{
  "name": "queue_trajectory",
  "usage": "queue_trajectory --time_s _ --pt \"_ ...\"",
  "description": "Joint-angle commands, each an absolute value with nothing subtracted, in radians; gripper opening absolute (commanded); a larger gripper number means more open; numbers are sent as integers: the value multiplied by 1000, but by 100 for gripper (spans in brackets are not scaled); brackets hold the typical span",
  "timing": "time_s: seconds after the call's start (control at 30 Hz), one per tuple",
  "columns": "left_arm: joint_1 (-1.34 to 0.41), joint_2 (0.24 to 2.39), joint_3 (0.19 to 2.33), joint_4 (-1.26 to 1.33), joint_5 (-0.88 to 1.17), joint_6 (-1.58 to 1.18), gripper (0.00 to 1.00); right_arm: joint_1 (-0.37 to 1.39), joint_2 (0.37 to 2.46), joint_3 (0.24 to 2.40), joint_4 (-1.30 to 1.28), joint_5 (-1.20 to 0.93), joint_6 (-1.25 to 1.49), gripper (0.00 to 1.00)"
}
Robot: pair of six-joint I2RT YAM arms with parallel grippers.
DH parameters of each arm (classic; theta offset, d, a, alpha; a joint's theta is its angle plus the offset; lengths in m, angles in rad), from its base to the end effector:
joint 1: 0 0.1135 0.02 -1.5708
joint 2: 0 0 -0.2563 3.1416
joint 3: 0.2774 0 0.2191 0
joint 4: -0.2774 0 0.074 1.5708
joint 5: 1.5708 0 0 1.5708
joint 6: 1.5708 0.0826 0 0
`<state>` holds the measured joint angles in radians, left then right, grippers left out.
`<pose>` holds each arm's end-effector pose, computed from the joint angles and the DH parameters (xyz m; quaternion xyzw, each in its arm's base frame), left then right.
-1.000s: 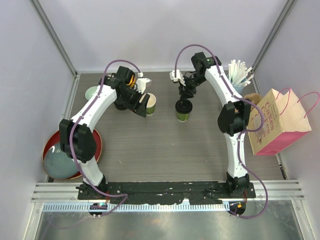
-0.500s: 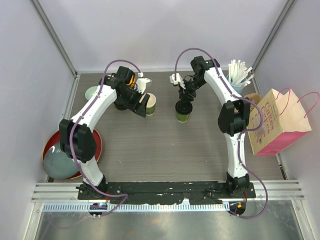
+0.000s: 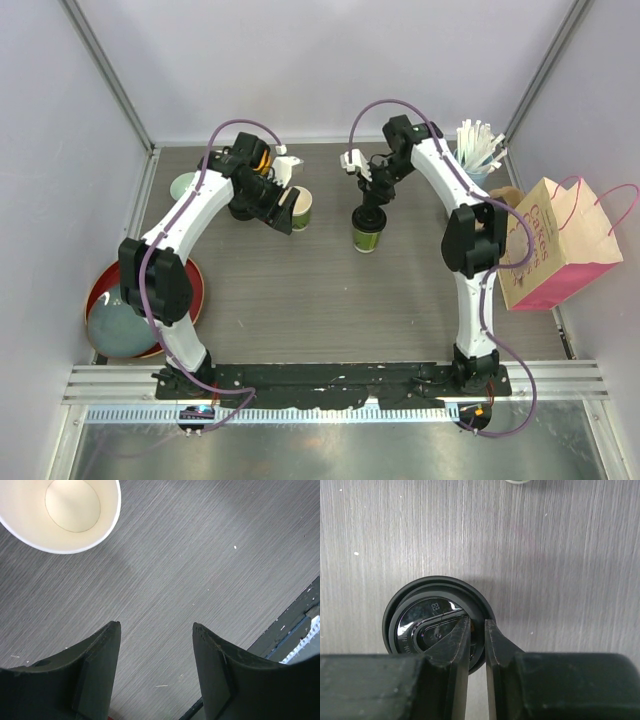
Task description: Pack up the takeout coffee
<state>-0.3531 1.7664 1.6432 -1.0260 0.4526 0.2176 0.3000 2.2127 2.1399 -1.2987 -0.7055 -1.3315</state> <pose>0.3131 -0.1539 0.2633 0.3133 0.9012 -0.2327 0.1886 0.3807 0.1738 0.2291 -0.7036 0.6149 0.2530 0.2508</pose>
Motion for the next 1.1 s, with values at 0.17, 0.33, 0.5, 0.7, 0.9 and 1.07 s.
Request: queue_trajectory --time_s 0.17,0.33,0.5,0.7,0.9,1.07 --pt "-354 1749 1658 -1006 445 204 61 308 1864 1751 -745 -435 -738 6" --pt "-354 1759 1664 -994 449 190 60 357 1706 1490 -468 -292 -591 6" --pt "-377 1787 1690 -993 451 178 59 410 1707 1514 -481 -70 -454 1" --pt "-429 1822 1721 -967 448 112 58 410 1871 1719 -721 150 -200 1" --pt "-440 1858 1749 -885 468 6 57 410 1867 1718 -758 187 -49 1" --pt "-475 1930 1821 -870 468 -72 54 407 1873 1741 -796 187 -18 1"
